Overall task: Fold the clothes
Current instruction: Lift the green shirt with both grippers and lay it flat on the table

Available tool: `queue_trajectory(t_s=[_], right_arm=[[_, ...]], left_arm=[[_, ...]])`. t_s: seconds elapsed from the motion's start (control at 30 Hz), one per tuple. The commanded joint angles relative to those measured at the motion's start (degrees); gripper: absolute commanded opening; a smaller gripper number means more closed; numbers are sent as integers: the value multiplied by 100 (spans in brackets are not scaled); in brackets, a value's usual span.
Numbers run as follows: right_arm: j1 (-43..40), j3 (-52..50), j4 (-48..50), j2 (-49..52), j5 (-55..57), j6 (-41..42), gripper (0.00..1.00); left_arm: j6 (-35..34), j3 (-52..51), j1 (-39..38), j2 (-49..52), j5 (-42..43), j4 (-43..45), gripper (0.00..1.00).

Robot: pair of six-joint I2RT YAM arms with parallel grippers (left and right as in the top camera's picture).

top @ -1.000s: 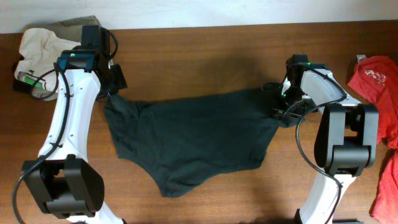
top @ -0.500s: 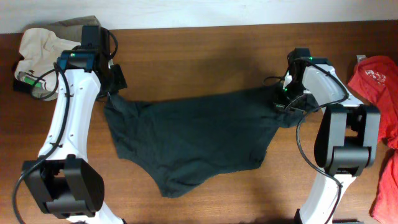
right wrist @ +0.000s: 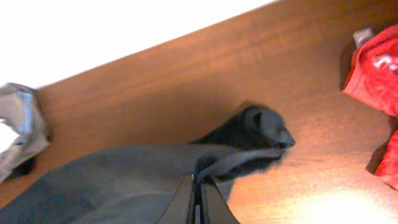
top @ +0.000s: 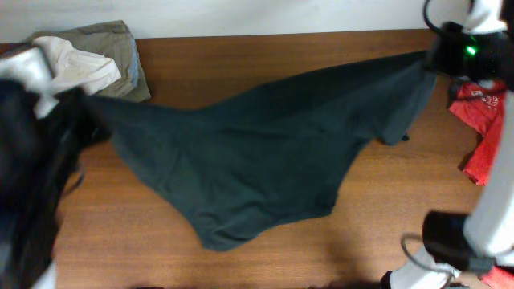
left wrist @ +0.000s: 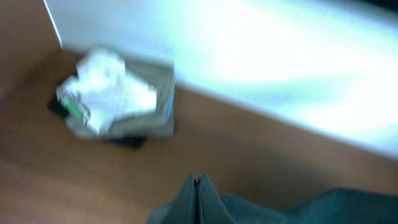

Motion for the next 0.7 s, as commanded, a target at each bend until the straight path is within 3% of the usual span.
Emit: queue_trajectory(t_s=[0.0,0.2,0.43,0.67], right_arm=[[-7,120,-37,-944,-149,63,4],[-7,122,-33,-2352,120,63,4],[-7,122,4,-2149,894,273,4],[-7,122,0,-2610,732,341,4]], left_arm=[[87,688,-2,-1038,17,-2,1],[46,2594,-2,-975,85,-522,1],[289,2706,-2,516,87,-855,1],[306,3711,-2,149,87,-1552,1]])
